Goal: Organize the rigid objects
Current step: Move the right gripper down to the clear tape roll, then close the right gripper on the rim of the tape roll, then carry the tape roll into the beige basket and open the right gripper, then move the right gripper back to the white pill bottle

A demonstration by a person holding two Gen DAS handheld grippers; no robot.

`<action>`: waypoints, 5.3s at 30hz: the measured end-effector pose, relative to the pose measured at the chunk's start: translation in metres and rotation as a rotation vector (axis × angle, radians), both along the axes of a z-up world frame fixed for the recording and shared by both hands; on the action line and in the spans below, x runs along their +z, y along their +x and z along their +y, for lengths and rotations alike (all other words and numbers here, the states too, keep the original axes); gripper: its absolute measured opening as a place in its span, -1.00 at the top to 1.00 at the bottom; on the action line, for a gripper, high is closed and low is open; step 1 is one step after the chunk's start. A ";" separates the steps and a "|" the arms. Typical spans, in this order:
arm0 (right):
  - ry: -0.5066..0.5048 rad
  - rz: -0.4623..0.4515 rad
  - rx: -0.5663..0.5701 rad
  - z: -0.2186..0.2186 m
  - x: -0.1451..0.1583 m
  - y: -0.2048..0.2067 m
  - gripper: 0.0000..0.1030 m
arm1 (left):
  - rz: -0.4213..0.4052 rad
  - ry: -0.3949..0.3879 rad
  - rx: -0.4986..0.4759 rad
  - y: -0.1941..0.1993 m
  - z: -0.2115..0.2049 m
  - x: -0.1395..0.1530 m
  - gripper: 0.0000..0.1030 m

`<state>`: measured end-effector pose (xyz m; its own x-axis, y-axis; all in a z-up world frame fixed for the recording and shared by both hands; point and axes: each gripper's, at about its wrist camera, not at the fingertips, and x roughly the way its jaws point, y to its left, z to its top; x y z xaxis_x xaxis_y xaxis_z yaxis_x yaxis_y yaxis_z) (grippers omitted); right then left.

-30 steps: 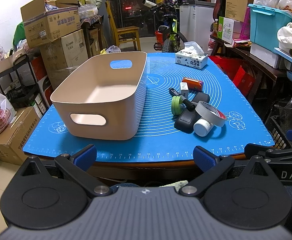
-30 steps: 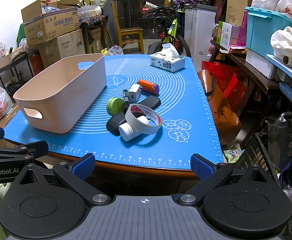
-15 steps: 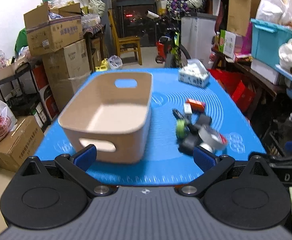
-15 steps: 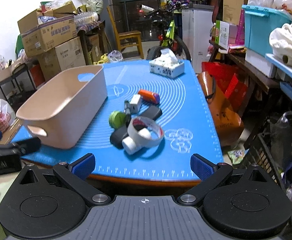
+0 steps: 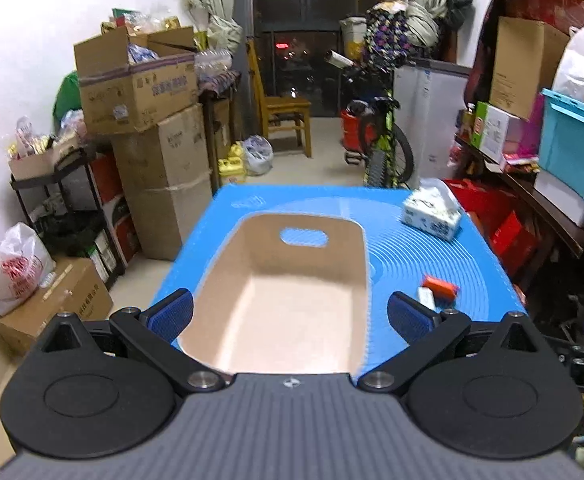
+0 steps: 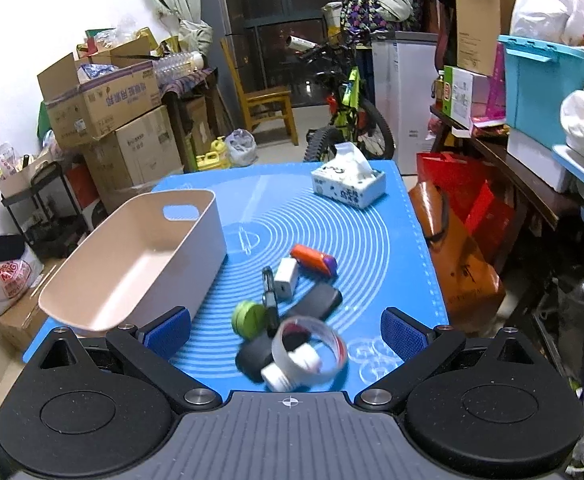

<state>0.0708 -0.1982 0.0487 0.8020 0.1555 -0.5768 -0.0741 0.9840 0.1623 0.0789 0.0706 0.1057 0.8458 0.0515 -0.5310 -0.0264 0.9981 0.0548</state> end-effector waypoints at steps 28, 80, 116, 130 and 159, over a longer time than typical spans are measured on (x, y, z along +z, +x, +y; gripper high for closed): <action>-0.099 0.220 0.050 0.038 -0.071 0.112 -0.66 | 0.306 -0.022 0.067 0.129 0.118 -0.077 -0.96; -0.045 0.202 -0.081 0.051 -0.052 0.157 0.58 | 0.482 -0.167 -0.006 0.174 0.137 -0.132 0.90; 0.050 0.299 0.310 0.245 -0.060 0.222 0.59 | 0.494 -0.130 0.002 0.173 0.128 -0.132 0.89; -0.050 0.400 0.327 0.258 -0.082 0.215 -0.23 | 0.495 -0.124 -0.001 0.172 0.128 -0.132 0.89; -0.069 0.043 0.121 0.101 0.000 0.146 -0.88 | 0.496 -0.137 -0.001 0.172 0.128 -0.131 0.89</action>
<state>0.2173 -0.0968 0.0485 0.7538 0.2089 -0.6230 -0.1877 0.9771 0.1006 0.2507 0.1985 -0.0254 0.4903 -0.0468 -0.8703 -0.0297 0.9971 -0.0703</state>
